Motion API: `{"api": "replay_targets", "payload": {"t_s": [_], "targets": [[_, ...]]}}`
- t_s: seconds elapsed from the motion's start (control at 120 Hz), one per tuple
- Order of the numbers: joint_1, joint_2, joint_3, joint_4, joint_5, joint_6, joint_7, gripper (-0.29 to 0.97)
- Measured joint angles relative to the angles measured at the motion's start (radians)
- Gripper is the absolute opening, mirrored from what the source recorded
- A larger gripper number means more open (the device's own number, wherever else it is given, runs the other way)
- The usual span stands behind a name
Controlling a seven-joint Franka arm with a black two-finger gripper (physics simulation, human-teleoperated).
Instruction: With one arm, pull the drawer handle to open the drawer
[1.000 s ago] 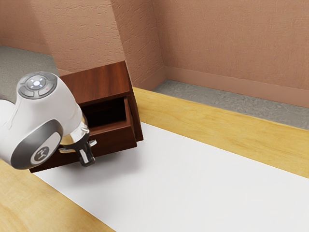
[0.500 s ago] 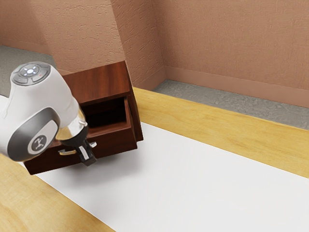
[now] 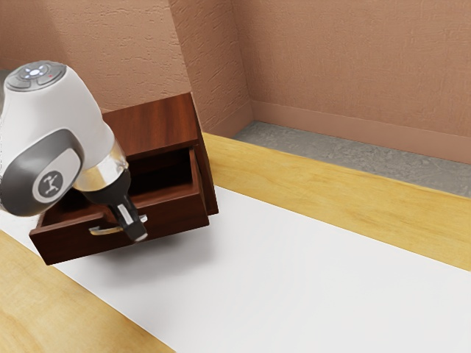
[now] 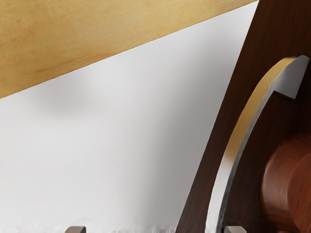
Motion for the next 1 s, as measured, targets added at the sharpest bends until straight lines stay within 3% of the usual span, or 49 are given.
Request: {"api": "replay_targets", "payload": {"t_s": [0.267,0.433,0.533,0.617,0.683,0.742,1.0], "targets": [[-0.034,0.138,0.0,0.221,-0.029,-0.043,0.004,0.56],[-0.105,0.282,-0.001,0.612,-0.028,-0.193,0.008,0.61],[-0.138,0.31,-0.008,0.79,-0.025,-0.306,0.085,0.63],[-0.147,0.31,0.014,0.83,-0.002,-0.38,0.223,0.63],[-0.259,0.322,0.115,0.861,0.028,-0.433,0.383,0.64],[-0.299,0.327,0.16,0.864,0.042,-0.466,0.562,0.64],[-0.322,0.371,0.284,0.735,0.043,-0.511,1.348,0.65]]}}
